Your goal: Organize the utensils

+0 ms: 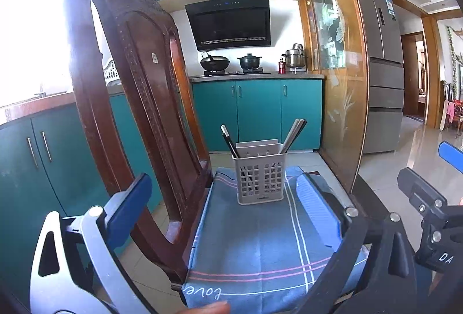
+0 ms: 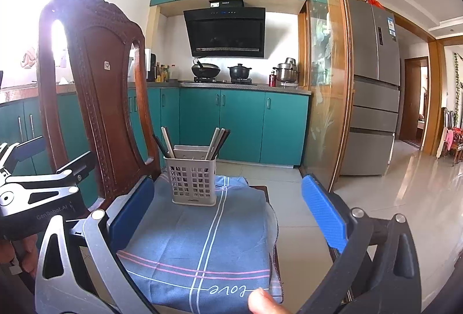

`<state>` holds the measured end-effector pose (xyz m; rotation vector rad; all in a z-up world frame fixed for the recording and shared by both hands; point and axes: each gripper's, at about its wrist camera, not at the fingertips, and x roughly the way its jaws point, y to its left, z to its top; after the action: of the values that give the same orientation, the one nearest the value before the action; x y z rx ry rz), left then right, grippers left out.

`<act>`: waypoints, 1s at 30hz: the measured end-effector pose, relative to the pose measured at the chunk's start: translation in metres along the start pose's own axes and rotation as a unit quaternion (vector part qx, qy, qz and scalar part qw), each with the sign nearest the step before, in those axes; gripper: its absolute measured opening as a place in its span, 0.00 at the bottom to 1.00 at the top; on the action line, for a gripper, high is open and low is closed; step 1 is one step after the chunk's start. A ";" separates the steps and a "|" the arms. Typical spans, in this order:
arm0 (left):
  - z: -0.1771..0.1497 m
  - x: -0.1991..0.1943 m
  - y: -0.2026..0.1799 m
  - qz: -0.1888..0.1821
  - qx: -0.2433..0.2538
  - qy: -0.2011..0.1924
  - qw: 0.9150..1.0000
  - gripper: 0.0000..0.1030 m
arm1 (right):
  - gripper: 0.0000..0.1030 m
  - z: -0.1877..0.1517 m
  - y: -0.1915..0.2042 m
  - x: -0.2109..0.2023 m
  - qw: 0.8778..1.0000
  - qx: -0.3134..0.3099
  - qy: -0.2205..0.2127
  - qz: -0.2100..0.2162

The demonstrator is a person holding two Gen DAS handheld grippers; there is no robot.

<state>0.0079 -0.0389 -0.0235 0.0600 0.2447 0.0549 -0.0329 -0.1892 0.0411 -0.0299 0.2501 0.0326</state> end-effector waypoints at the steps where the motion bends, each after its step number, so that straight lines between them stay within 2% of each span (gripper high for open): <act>1: 0.000 -0.001 0.000 0.000 -0.001 -0.001 1.000 0.97 | 0.97 0.000 0.000 0.000 1.000 0.000 0.000 0.000; 30: -0.003 0.003 -0.003 -0.012 0.003 0.013 1.000 0.97 | 0.97 -0.003 0.007 0.001 1.000 -0.011 0.008 0.000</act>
<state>0.0101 -0.0413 -0.0270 0.0630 0.2725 0.0316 -0.0327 -0.1822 0.0380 -0.0524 0.2665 0.0344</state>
